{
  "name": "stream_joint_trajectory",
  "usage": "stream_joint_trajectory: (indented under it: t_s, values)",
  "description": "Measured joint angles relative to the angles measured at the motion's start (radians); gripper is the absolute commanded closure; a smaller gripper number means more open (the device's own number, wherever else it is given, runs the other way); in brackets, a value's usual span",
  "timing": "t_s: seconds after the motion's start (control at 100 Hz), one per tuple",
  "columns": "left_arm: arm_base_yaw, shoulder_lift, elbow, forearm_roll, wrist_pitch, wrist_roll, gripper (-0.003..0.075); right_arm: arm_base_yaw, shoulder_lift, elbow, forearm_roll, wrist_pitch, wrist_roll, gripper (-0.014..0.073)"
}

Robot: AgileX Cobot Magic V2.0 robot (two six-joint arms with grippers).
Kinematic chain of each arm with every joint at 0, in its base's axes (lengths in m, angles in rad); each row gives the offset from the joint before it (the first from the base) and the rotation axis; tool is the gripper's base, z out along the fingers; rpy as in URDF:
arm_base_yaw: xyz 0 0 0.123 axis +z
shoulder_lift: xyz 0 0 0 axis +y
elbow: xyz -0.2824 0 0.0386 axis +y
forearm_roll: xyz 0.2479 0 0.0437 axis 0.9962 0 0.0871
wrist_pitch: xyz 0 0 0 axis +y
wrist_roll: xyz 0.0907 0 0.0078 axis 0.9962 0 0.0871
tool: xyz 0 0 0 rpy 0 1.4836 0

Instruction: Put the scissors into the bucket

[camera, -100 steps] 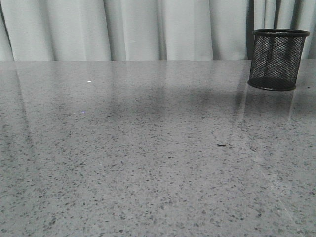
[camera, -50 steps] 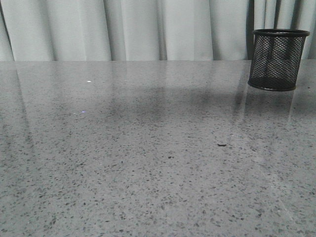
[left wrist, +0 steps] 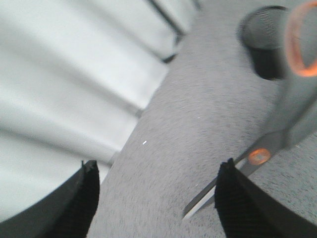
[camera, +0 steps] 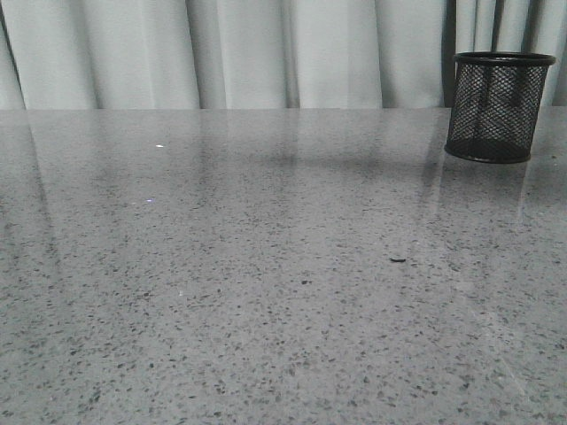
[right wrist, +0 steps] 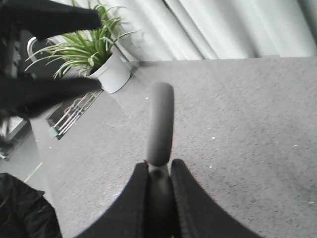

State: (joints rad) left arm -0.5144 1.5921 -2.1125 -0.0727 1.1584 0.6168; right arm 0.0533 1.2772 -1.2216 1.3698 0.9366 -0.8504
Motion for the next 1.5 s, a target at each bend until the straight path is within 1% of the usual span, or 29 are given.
stream_joint_trajectory:
  t_s: [0.07, 0.12, 0.2, 0.32, 0.46, 0.65, 0.75, 0.87, 0.99, 1.11, 1.5]
  values:
    - [0.065, -0.002, -0.023, 0.0, 0.019, -0.076, 0.0303, -0.004, 0.002, -0.017, -0.039, -0.01, 0.007, 0.0642]
    - [0.111, -0.007, -0.032, -0.009, 0.029, -0.12, 0.0309, -0.009, 0.004, -0.039, -0.083, -0.014, 0.036, 0.0642]
    - [0.185, -0.024, -0.036, -0.033, 0.048, -0.172, 0.032, -0.02, 0.004, -0.088, -0.185, -0.018, 0.089, 0.0642]
    - [0.3, -0.053, -0.037, -0.097, 0.064, -0.202, 0.0321, -0.045, 0.004, -0.187, -0.35, -0.013, 0.194, 0.0642]
    - [0.401, -0.092, -0.038, -0.163, 0.081, -0.208, 0.0321, -0.068, 0.004, -0.296, -0.548, 0.013, 0.331, 0.0642]
    - [0.472, -0.142, -0.04, -0.18, 0.092, -0.212, 0.0321, -0.07, 0.023, -0.424, -0.817, 0.105, 0.506, 0.0642]
    - [0.48, -0.158, -0.04, -0.182, 0.095, -0.212, 0.0321, -0.07, 0.043, -0.474, -0.948, 0.167, 0.582, 0.0642]
    - [0.48, -0.163, -0.04, -0.184, 0.095, -0.212, 0.0321, -0.07, 0.07, -0.511, -1.092, 0.23, 0.638, 0.0642]
    - [0.48, -0.163, -0.04, -0.184, 0.095, -0.212, 0.0321, -0.071, 0.094, -0.518, -1.17, 0.276, 0.657, 0.0642]
    - [0.48, -0.163, -0.04, -0.184, 0.095, -0.212, 0.0321, -0.071, 0.117, -0.518, -1.205, 0.304, 0.664, 0.0642]
    - [0.48, -0.163, -0.04, -0.184, 0.095, -0.212, 0.0321, -0.071, 0.203, -0.518, -1.227, 0.315, 0.669, 0.0642]
